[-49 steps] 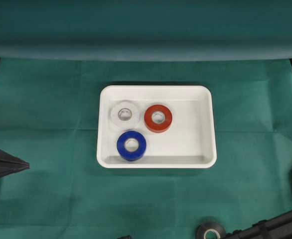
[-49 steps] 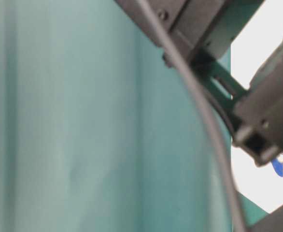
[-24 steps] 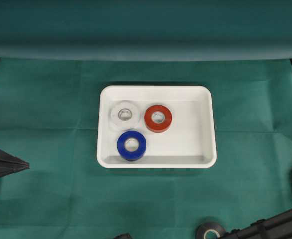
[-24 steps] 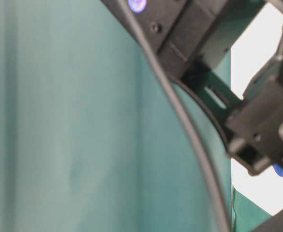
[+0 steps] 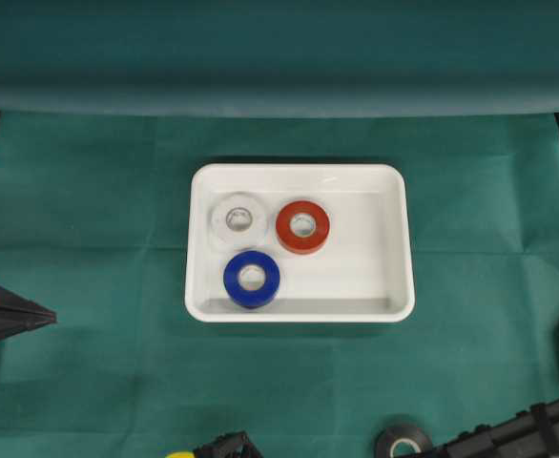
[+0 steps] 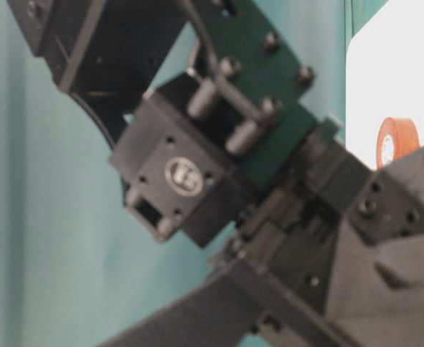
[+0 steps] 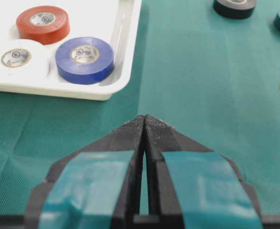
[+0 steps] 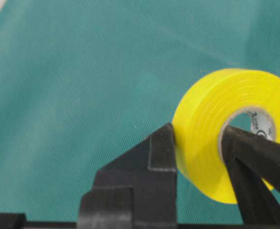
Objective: Put the tape into the white case with the right arm.
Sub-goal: 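Carry the yellow roll over the tray and lower it right of red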
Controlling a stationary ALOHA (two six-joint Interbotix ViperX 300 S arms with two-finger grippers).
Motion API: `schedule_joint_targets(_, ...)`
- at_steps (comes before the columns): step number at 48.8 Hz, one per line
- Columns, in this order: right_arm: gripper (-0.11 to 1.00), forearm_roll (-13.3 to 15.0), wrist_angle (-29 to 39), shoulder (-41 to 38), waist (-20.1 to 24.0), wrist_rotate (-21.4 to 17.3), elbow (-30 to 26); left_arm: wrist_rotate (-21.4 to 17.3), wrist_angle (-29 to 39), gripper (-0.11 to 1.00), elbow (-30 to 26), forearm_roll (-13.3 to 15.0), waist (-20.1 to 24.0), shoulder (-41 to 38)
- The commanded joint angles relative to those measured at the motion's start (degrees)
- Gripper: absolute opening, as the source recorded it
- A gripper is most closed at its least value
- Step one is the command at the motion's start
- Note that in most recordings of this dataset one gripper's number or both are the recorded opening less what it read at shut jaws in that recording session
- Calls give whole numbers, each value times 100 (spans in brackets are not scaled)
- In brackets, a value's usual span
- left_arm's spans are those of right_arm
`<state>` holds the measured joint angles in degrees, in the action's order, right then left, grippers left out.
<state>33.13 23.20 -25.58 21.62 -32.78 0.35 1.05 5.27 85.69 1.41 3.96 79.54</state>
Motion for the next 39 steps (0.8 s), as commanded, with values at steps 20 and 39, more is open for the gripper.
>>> schedule_joint_targets(20,3,343,606,360,-272,105,-132,0,-53,0,-62,0,18,-53)
schedule_joint_targets(39,3,606,571,571,-1248,475,-44,0,-53,0,-62,9,18,-53)
